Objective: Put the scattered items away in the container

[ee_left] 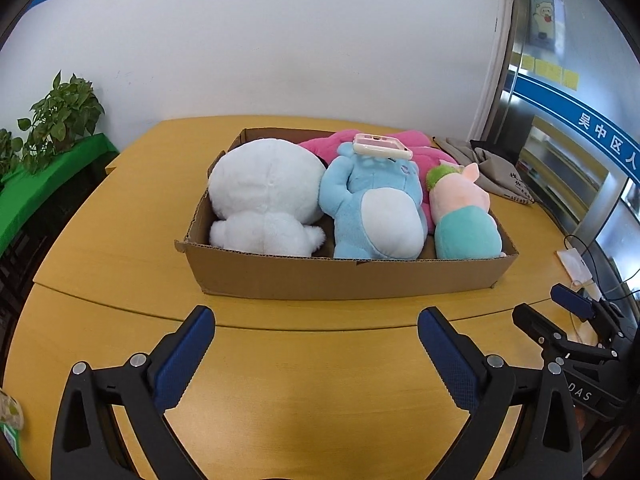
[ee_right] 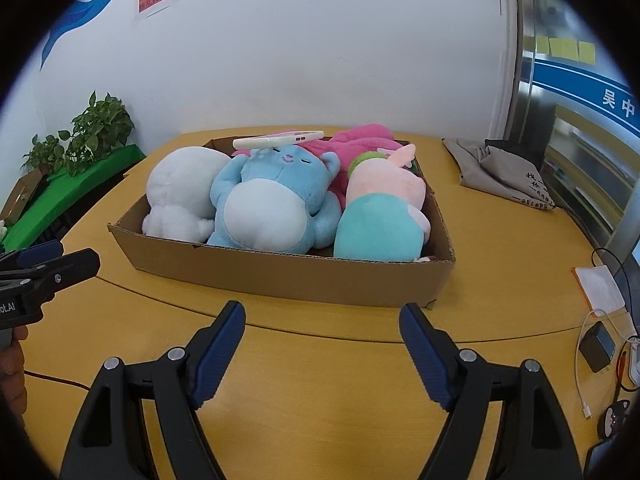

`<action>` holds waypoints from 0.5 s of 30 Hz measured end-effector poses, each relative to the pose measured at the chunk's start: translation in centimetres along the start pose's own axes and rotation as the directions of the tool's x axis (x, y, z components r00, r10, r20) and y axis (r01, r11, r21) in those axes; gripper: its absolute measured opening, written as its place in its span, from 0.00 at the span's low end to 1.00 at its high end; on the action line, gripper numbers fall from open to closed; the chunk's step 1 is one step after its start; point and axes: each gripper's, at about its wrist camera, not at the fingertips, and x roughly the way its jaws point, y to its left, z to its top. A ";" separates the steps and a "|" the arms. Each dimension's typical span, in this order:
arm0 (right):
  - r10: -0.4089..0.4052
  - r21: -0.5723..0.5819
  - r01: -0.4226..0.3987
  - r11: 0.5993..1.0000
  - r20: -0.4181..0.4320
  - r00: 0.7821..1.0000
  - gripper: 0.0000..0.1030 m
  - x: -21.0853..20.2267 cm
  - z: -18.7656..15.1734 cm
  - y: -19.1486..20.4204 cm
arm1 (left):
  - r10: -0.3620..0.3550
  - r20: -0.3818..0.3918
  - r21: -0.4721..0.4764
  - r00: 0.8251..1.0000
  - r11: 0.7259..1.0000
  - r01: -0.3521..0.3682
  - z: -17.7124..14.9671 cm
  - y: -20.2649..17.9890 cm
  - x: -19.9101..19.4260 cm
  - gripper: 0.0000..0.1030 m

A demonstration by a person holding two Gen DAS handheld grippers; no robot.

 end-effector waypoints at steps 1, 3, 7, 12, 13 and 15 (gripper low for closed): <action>0.000 -0.002 0.000 1.000 -0.001 1.000 0.77 -0.1 -0.1 0.1 | 0.001 -0.002 0.002 1.000 1.000 -0.001 -0.2 -0.1 -0.1 1.00; 0.001 -0.003 -0.001 1.000 -0.004 1.000 0.77 -0.3 -0.4 0.4 | -0.008 -0.008 0.003 1.000 1.000 0.008 -0.6 -0.2 -0.3 1.00; 0.016 0.016 -0.016 1.000 -0.006 1.000 0.77 -0.5 -0.7 0.3 | -0.025 -0.019 0.006 1.000 1.000 0.025 -1.1 -0.3 -0.5 1.00; 0.008 0.031 -0.008 0.999 0.000 1.000 0.77 -0.8 -0.8 -0.1 | -0.021 -0.013 -0.006 1.000 1.000 0.021 -1.0 -0.2 -0.9 1.00; 0.000 0.031 0.000 1.000 0.000 1.000 0.77 -0.9 -0.8 -0.2 | -0.021 -0.012 -0.006 1.000 1.000 0.021 -1.0 -0.2 -1.0 1.00; -0.006 0.035 0.006 0.999 -0.003 1.000 0.77 -0.8 -0.8 -0.4 | -0.022 -0.011 -0.006 1.000 1.000 0.022 -1.0 -0.3 -1.1 1.00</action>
